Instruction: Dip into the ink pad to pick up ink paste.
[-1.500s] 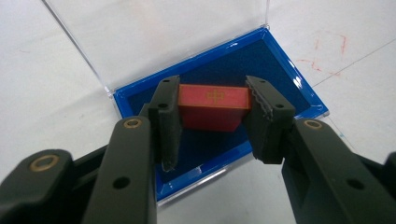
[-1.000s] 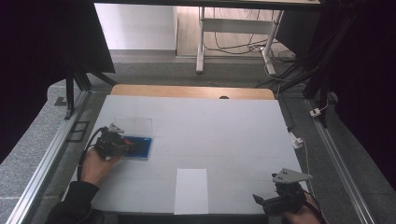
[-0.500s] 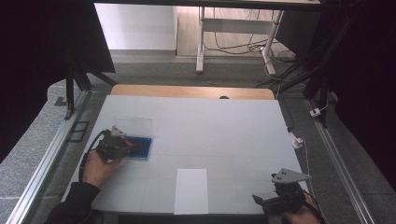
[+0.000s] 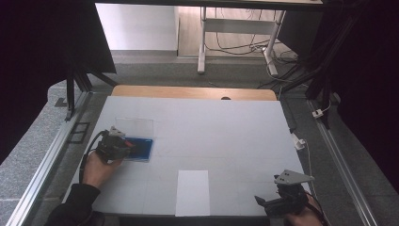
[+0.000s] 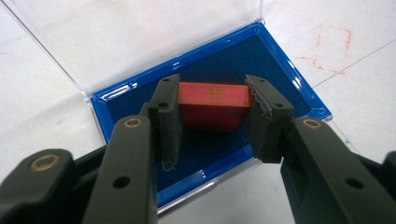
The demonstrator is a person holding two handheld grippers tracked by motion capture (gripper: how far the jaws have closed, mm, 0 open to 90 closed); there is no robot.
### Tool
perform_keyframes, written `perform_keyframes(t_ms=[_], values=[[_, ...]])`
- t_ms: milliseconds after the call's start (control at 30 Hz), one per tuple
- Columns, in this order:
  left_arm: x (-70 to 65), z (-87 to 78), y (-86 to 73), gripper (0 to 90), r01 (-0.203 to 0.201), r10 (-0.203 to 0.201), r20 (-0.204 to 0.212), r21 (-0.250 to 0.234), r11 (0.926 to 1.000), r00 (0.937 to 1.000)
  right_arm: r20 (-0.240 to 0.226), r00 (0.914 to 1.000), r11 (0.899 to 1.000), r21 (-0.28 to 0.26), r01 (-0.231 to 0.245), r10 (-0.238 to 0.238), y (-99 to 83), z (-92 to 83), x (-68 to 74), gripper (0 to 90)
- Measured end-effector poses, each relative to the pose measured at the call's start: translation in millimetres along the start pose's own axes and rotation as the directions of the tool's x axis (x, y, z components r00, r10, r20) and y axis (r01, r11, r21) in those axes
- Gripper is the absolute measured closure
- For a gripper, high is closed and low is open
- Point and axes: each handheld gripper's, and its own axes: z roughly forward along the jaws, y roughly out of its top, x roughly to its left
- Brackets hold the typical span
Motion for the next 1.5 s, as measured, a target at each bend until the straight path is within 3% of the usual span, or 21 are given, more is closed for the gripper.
perform_keyframes(t_ms=[100, 167, 733, 933, 1200, 1500], values=[[2.9, 0.1, -0.9, 58.8, 0.02, -0.02, 0.018, -0.008, 0.9998, 0.9996, 0.002, 0.9999, 1.0, -0.006, -0.016, 0.016, -0.1, -0.5, -1.7, 0.0], [8.4, 0.0, -2.4, 58.7, 0.057, -0.056, 0.051, -0.016, 0.9982, 0.9971, 0.001, 0.9998, 1.0, -0.007, -0.021, 0.021, -0.3, -0.9, -2.0, 0.0], [4.6, -3.3, 1.2, 58.3, 0.003, -0.003, 0.021, 0.004, 1.0, 0.9998, -0.002, 1.0, 1.0, -0.001, -0.002, 0.002, 0.3, 0.0, -0.2, 0.0], [4.2, -10.4, 2.5, 58.3, 0.011, -0.011, 0.008, -0.033, 0.9994, 0.9999, -0.002, 1.0, 1.0, -0.001, -0.002, 0.002, 0.2, -0.1, -0.2, 0.0], [3.9, -22.6, 3.3, 58.2, 0.057, -0.053, 0.047, -0.073, 0.9957, 0.9975, -0.002, 1.0, 1.0, -0.003, -0.001, 0.001, 0.2, -0.3, -0.1, 0.0], [-4.6, -33.4, 4.9, 58.2, 0.056, -0.046, 0.103, -0.106, 0.9928, 0.9937, -0.003, 1.0, 1.0, -0.004, -0.003, 0.003, 0.1, -0.4, -0.2, 0.0]])
